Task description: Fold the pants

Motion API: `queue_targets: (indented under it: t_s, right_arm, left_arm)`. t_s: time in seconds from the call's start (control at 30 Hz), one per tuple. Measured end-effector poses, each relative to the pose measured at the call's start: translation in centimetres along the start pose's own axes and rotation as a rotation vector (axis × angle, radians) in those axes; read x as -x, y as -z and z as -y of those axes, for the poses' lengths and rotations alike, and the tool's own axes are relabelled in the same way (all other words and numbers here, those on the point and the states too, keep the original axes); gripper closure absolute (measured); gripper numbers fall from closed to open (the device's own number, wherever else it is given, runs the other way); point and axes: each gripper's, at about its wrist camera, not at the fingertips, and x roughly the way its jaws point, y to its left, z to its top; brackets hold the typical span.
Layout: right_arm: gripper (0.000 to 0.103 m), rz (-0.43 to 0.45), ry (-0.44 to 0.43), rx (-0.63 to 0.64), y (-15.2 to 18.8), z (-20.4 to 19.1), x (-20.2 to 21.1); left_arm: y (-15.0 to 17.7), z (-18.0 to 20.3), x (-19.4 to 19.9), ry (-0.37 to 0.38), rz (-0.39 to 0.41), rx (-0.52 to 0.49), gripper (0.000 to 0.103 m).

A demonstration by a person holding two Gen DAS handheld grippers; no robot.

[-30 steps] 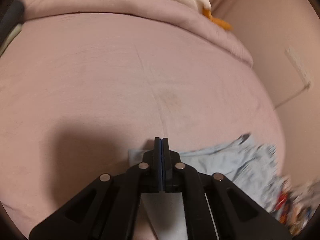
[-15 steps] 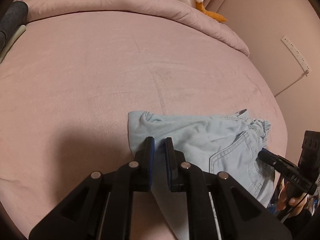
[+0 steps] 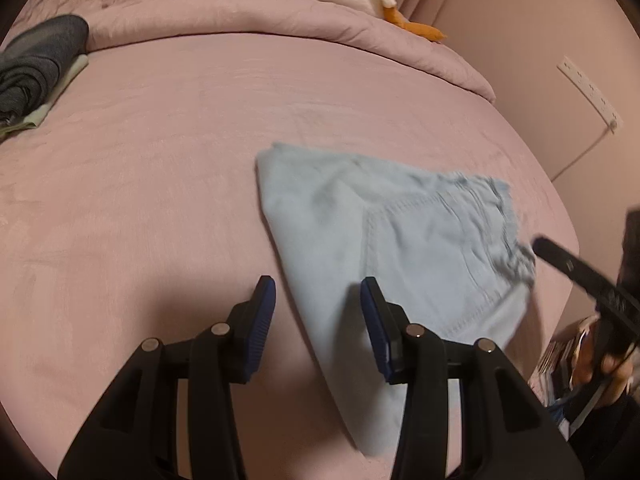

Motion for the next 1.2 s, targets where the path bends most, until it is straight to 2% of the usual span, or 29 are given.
queue_targets:
  t_s: [0.07,0.2,0.33,0.5,0.63,0.73,0.83,1.07,1.2]
  right_arm:
    - [0.069,-0.009,-0.005,-0.006,-0.4,0.0,-0.4]
    - [0.069,-0.035,0.05,0.056,-1.7,-0.3,-1.2]
    - [0.069,-0.051,0.095,0.081,-3.1,-0.2,-2.4]
    - [0.069,-0.14,0.166,0.055,-3.2,1.1,-5.4]
    - [0.069,-0.14,0.167,0.053,-3.0,1.8,-5.6]
    - [0.068,-0.142,0.15,0.02,-3.4,2.3,-4.9]
    - [0.068,-0.095,0.133,0.028,-3.5,1.9,-2.8]
    - [0.068,-0.031,0.133,0.135,-1.8,0.0,1.5]
    - [0.068,-0.057,0.171,0.212,0.2,-0.8,1.5]
  left_arm:
    - [1.3,0.9,0.8,-0.003,0.009,-0.017,0.059]
    - [3.2,1.9,1.5,-0.016,0.0,-0.034,0.059]
    - [3.8,3.0,0.2,-0.048,-0.031,-0.076,0.06]
    - [4.5,3.4,-0.4,-0.079,-0.066,-0.098,0.06]
    - [4.3,3.2,-0.7,-0.082,-0.072,-0.096,0.059]
    - [4.2,3.2,-0.7,-0.086,-0.072,-0.099,0.059]
    - [4.1,3.3,-1.0,-0.085,-0.074,-0.096,0.059]
    - [4.2,3.4,-1.0,-0.087,-0.076,-0.096,0.058]
    - [4.2,3.3,-1.0,-0.088,-0.076,-0.096,0.057]
